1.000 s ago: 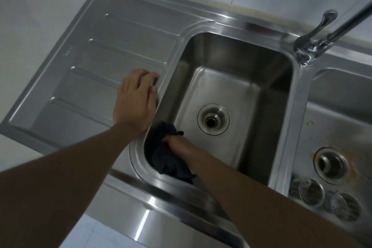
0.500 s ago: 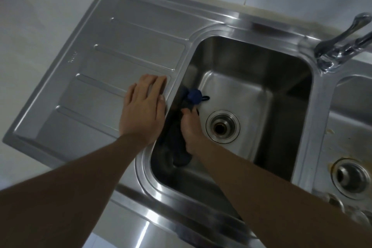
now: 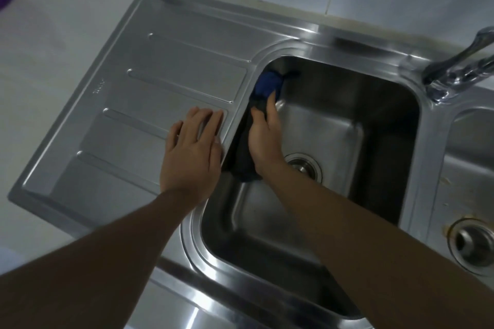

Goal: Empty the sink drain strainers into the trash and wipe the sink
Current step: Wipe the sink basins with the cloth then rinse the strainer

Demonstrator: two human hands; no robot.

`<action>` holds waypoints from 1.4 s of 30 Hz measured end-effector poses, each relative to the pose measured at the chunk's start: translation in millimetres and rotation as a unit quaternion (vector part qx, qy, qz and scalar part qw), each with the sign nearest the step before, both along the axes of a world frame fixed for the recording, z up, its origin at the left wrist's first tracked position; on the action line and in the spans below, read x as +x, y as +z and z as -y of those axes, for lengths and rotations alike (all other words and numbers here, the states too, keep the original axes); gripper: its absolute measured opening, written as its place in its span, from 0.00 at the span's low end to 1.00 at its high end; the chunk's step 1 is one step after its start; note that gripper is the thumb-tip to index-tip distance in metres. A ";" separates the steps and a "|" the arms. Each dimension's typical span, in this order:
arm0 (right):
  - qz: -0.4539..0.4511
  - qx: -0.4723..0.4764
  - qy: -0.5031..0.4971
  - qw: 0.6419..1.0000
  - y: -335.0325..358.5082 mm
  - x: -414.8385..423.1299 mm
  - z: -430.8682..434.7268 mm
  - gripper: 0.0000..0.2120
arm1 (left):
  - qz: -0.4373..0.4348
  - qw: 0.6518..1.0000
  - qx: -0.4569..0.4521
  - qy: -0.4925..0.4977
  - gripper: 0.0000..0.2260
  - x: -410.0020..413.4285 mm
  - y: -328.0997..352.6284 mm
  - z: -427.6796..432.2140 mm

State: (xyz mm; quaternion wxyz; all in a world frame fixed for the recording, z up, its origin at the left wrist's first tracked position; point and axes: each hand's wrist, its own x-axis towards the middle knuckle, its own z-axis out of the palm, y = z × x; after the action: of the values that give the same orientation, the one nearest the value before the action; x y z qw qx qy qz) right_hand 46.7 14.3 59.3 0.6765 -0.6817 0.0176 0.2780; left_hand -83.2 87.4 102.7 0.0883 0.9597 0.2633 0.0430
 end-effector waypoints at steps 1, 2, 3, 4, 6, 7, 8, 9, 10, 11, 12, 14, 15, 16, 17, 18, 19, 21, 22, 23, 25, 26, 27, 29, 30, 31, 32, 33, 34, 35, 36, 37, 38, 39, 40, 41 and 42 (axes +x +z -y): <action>0.022 0.012 -0.014 1.000 5.7 13.7 -6.1 0.28 | -0.001 1.000 -0.001 0.000 0.24 0.0 0.6 0.2; 0.043 0.029 -0.023 0.998 11.3 26.1 -11.7 0.28 | -0.003 1.000 -0.001 -0.001 0.24 0.1 1.0 0.4; 0.067 0.041 -0.023 0.997 16.1 34.1 -15.4 0.28 | -0.006 1.000 0.000 -0.001 0.24 0.5 1.4 0.1; 0.099 0.037 -0.017 0.994 16.9 35.4 -15.9 0.28 | -0.007 1.000 -0.001 -0.001 0.24 0.7 1.5 -0.4; 0.170 -0.003 0.012 0.985 8.2 25.7 -6.0 0.27 | -0.010 1.000 -0.003 -0.001 0.24 0.5 2.6 0.2; 0.196 -0.024 0.034 0.980 2.8 19.9 1.9 0.27 | -0.012 1.000 -0.002 0.000 0.24 0.6 3.8 0.7; 0.215 -0.047 0.059 0.974 -2.9 17.0 9.4 0.26 | -0.013 1.000 -0.002 0.002 0.24 0.8 4.6 1.0; 0.234 -0.080 0.089 0.965 -10.8 18.9 16.1 0.26 | -0.014 1.000 -0.002 0.002 0.24 0.4 5.0 1.2; 0.259 -0.128 0.122 0.950 -19.6 24.5 22.1 0.27 | -0.014 1.000 -0.003 0.000 0.24 0.0 5.1 1.2; 0.284 -0.187 0.164 0.926 -27.1 32.8 27.8 0.30 | -0.012 1.000 -0.005 -0.001 0.24 -0.2 5.1 1.2; 0.308 -0.249 0.218 0.892 -34.6 41.9 33.9 0.34 | -0.011 1.000 -0.007 0.000 0.24 0.1 4.8 1.3; 0.345 -0.377 0.331 0.793 -47.8 57.7 47.3 0.39 | -0.010 1.000 -0.009 0.001 0.24 1.0 4.4 1.1; 0.360 -0.429 0.382 0.735 -52.5 63.6 54.0 0.40 | -0.010 1.000 -0.009 0.002 0.24 1.2 4.3 1.0; 0.368 -0.462 0.426 0.685 -56.1 68.1 60.4 0.41 | -0.011 1.000 -0.009 0.002 0.24 1.4 4.1 1.1; 0.370 -0.480 0.452 0.655 -58.8 72.1 67.2 0.41 | -0.011 1.000 -0.009 0.001 0.24 1.4 4.3 0.9; 0.368 -0.492 0.457 0.644 -60.1 75.4 74.9 0.40 | -0.011 1.000 -0.010 0.001 0.24 1.6 4.4 0.8; 0.362 -0.504 0.441 0.648 -61.3 78.1 84.0 0.39 | -0.012 1.000 -0.011 0.001 0.24 1.7 4.7 0.9; 0.327 -0.537 0.367 0.685 -63.9 81.2 105.9 0.36 | -0.012 1.000 -0.011 0.004 0.24 1.8 5.2 1.1; 0.299 -0.554 0.324 0.707 -64.7 80.7 117.2 0.34 | -0.012 1.000 -0.009 0.005 0.24 1.6 5.1 1.0; 0.269 -0.566 0.282 0.726 -65.1 78.8 127.9 0.34 | -0.012 1.000 -0.008 0.004 0.24 1.6 5.0 1.2; 0.222 -0.574 0.211 0.759 -66.0 71.2 140.1 0.35 | -0.014 1.000 -0.006 0.005 0.24 1.6 5.4 1.1; 0.208 -0.572 0.190 0.770 -66.4 67.2 140.3 0.36 | -0.015 1.000 -0.006 0.005 0.24 1.8 5.7 1.2; 0.198 -0.568 0.178 0.779 -67.0 63.2 137.8 0.37 | -0.016 1.000 -0.005 0.004 0.24 2.0 6.0 1.5; 0.199 -0.554 0.177 0.789 -69.2 54.9 127.8 0.37 | -0.015 1.000 -0.003 0.000 0.24 2.7 6.3 2.0; 0.217 -0.544 0.193 0.787 -70.3 50.1 122.4 0.36 | -0.014 1.000 -0.003 -0.001 0.24 2.8 6.4 2.0; 0.247 -0.530 0.221 0.780 -71.3 44.8 117.1 0.35 | -0.014 1.000 -0.003 0.001 0.24 2.6 6.5 2.0; 0.281 -0.509 0.258 0.771 -72.7 39.0 111.6 0.34 | -0.014 1.000 -0.002 0.003 0.24 2.4 6.5 1.7; 0.311 -0.482 0.301 0.762 -74.1 32.1 106.1 0.34 | -0.014 1.000 -0.001 0.004 0.24 2.1 6.4 1.6; 0.333 -0.454 0.345 0.752 -75.2 23.6 101.4 0.33 | -0.016 1.000 -0.001 0.004 0.24 1.9 6.3 1.7; 0.349 -0.427 0.384 0.741 -76.3 13.8 97.2 0.33 | -0.018 1.000 0.000 0.004 0.24 1.8 6.2 2.1; 0.363 -0.404 0.414 0.730 -77.5 3.9 94.5 0.32 | -0.019 1.000 -0.001 0.003 0.24 2.0 6.1 2.3; 0.375 -0.387 0.434 0.722 -78.2 -5.8 94.0 0.31 | -0.020 1.000 -0.002 0.002 0.24 2.1 6.1 2.6; 0.384 -0.376 0.446 0.716 -78.6 -14.9 96.0 0.31 | -0.022 1.000 -0.002 0.002 0.24 2.0 6.1 2.6; 0.395 -0.364 0.458 0.709 -78.9 -22.5 100.8 0.31 | -0.023 1.000 -0.001 0.002 0.24 1.9 6.3 2.6; 0.406 -0.345 0.475 0.700 -79.9 -27.0 107.7 0.31 | -0.023 1.000 0.000 0.003 0.24 1.9 6.5 2.7; 0.418 -0.321 0.499 0.688 -81.7 -28.5 115.9 0.30 | -0.022 1.000 0.002 0.004 0.24 1.8 6.7 2.7; 0.431 -0.300 0.530 0.666 -83.5 -26.8 124.9 0.29 | -0.021 1.000 0.003 0.004 0.24 1.8 6.8 2.8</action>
State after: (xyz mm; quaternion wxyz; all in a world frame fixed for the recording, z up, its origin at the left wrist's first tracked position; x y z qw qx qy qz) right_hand 19.9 -110.6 -24.2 0.1065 -0.7858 -0.5579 0.2446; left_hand -81.4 84.7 109.5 0.0800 0.9595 0.2692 0.0241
